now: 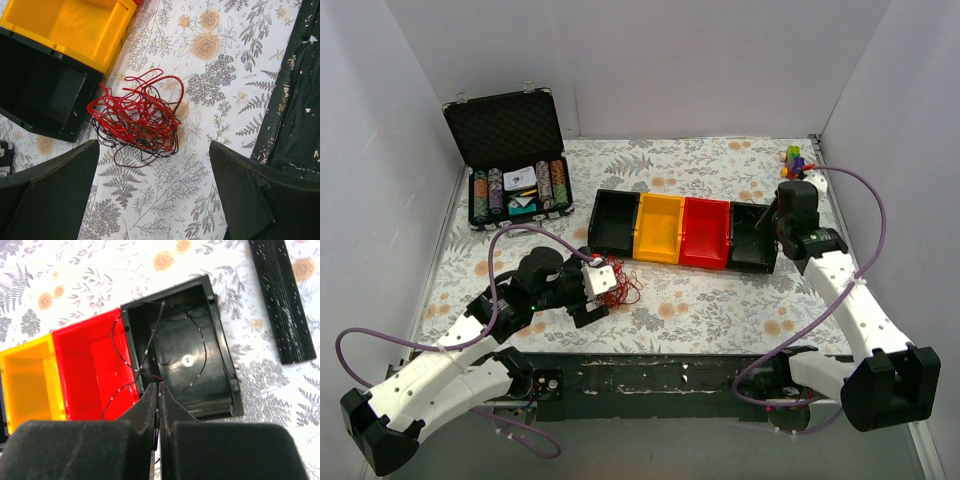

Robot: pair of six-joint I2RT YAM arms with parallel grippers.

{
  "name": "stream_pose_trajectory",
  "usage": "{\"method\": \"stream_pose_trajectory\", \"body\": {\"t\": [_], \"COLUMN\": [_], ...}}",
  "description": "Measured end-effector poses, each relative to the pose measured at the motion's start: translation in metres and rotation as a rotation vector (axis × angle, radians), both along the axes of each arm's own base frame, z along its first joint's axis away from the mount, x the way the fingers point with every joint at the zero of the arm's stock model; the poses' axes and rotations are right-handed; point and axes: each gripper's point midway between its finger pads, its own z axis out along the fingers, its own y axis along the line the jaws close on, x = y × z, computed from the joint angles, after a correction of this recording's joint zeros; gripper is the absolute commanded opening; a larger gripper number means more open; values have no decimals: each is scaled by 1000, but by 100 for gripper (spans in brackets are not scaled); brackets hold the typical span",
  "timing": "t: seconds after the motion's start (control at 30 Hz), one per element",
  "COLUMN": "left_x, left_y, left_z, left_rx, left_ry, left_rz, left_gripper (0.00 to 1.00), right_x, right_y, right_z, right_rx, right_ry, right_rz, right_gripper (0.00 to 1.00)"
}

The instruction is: Untangle the cables

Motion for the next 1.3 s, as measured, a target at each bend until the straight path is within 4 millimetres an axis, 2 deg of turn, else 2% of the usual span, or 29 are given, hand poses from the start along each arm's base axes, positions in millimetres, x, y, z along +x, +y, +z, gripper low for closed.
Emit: {"method": "stream_pose_trajectory", "body": {"t": [0.17, 0.3, 0.4, 0.6, 0.9, 1.03, 1.3], "left_x": [0, 1, 1, 1, 1, 1, 2], "left_y": [0, 1, 1, 2, 2, 2, 2], "left_z": [0, 0, 1, 2, 2, 2, 2], "left_rx": [0, -1, -3, -5, -5, -5, -5], "left_ry": [0, -2, -4, -5, -4, -4, -4], "left_rz": [1, 6, 7, 7, 8, 9, 12], "left_gripper": [93, 93, 93, 93, 93, 93, 93], "right_x": [25, 28, 25, 6, 11, 19, 36], "right_y": [7, 8, 7, -5, -15, -13, -13], "right_z": [13, 6, -8, -55, -111, -119, -121], "right_rx": [-2, -3, -2, -40, -97, -109, -132], "right_ry": [-16, -4, 17, 127, 291, 316, 295], "right_rz": [21, 20, 13, -32, -63, -57, -51], "right_gripper": [1, 1, 1, 1, 1, 1, 1]}}
